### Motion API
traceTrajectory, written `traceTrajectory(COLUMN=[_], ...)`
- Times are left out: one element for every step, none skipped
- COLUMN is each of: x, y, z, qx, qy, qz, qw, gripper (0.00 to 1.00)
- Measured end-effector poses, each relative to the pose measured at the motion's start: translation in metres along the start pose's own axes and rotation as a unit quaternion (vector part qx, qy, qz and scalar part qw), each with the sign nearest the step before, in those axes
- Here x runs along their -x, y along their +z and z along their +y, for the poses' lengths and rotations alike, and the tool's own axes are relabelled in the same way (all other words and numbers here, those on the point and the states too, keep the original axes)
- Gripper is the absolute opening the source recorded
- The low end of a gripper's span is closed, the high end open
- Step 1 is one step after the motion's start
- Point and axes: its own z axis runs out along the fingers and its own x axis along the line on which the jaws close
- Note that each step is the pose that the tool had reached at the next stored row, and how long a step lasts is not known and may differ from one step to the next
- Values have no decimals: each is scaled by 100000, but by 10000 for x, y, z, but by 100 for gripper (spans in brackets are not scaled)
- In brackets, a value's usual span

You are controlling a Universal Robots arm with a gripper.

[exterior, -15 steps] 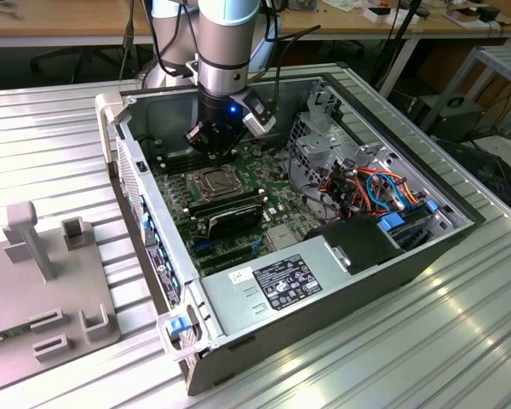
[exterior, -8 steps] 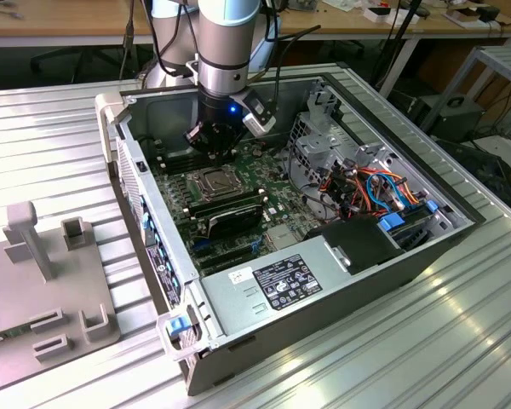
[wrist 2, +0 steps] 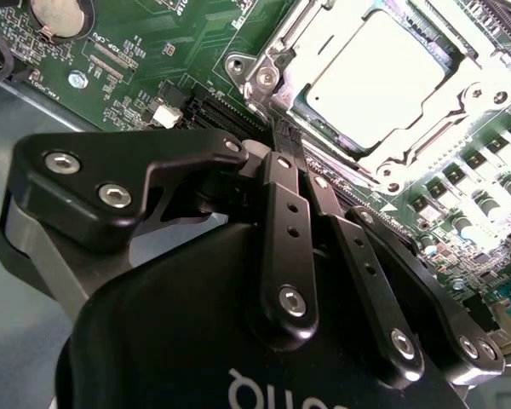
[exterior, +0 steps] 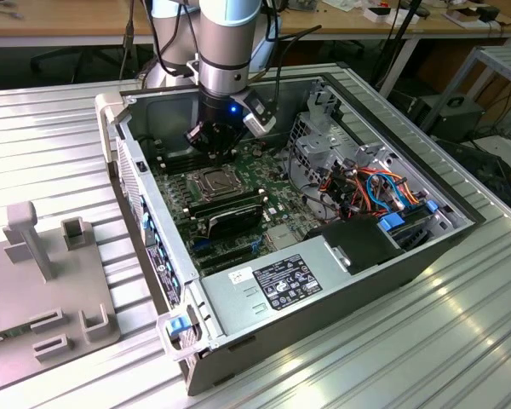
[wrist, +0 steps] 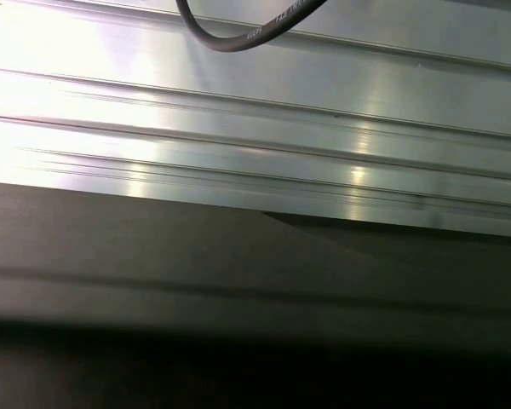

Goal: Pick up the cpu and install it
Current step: 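Install the first cpu locking lever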

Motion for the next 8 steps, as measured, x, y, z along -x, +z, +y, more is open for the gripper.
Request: traceTrajectory(x=[1,1,2,2,3,3,3,4], y=[-1,-3,-7,-12,-22,-28,-37,-43], z=[0,1,1,0,0,0,0,0], qx=[8,12,22,20,3,13,14,8], qy=[-2,-4,-3,-3,-8,-8,-4,-4], qz=[6,6,8,15,37,50,64,74], qw=[100000,100000,100000,100000,100000,100000,100000,100000], gripper=[11,11,11,11,11,11,11,11])
